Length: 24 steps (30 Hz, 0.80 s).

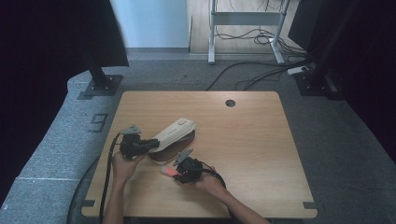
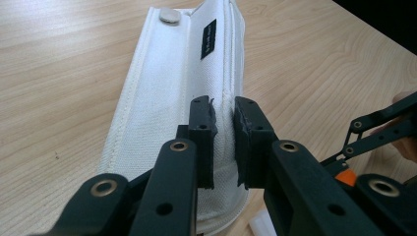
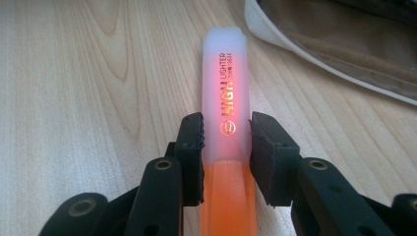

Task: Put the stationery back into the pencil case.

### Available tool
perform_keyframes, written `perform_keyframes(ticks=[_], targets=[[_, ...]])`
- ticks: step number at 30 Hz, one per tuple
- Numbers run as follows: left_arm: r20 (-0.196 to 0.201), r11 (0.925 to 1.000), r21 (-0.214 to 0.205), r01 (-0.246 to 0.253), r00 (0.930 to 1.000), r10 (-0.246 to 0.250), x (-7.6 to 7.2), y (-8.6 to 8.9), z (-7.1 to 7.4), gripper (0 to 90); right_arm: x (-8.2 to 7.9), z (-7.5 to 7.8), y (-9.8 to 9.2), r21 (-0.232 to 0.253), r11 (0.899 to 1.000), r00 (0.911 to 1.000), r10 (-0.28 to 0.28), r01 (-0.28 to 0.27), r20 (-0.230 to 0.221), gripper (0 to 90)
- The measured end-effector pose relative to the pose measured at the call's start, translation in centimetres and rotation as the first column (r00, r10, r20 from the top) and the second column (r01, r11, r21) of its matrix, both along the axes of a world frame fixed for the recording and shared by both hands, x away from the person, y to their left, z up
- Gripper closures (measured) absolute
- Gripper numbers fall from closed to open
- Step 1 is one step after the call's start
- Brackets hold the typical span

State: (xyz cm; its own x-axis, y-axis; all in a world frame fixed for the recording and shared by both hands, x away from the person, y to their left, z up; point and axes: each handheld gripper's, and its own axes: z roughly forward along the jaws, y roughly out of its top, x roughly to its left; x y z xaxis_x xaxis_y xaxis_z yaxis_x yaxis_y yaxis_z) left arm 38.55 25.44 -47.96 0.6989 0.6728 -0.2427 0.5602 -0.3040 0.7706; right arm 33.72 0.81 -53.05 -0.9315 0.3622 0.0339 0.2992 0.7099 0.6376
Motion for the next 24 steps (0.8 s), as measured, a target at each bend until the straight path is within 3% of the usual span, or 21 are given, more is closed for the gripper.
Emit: perform_keyframes(ticks=[13, 24], targets=[[-0.001, 1.0000, 0.000, -0.001, 1.0000, 0.001, 0.0, 0.0, 0.0, 79.2, -0.2, 1.8, -1.1, 0.029, 1.000, 0.9997, -0.008, 0.008, 0.024, 65.4], [-0.001, 1.0000, -0.001, -0.001, 1.0000, 0.001, 0.0, 0.0, 0.0, 79.2, 0.7, 3.1, -2.2, 0.044, 0.998, 0.9983, -0.043, 0.041, 0.040, 65.4]])
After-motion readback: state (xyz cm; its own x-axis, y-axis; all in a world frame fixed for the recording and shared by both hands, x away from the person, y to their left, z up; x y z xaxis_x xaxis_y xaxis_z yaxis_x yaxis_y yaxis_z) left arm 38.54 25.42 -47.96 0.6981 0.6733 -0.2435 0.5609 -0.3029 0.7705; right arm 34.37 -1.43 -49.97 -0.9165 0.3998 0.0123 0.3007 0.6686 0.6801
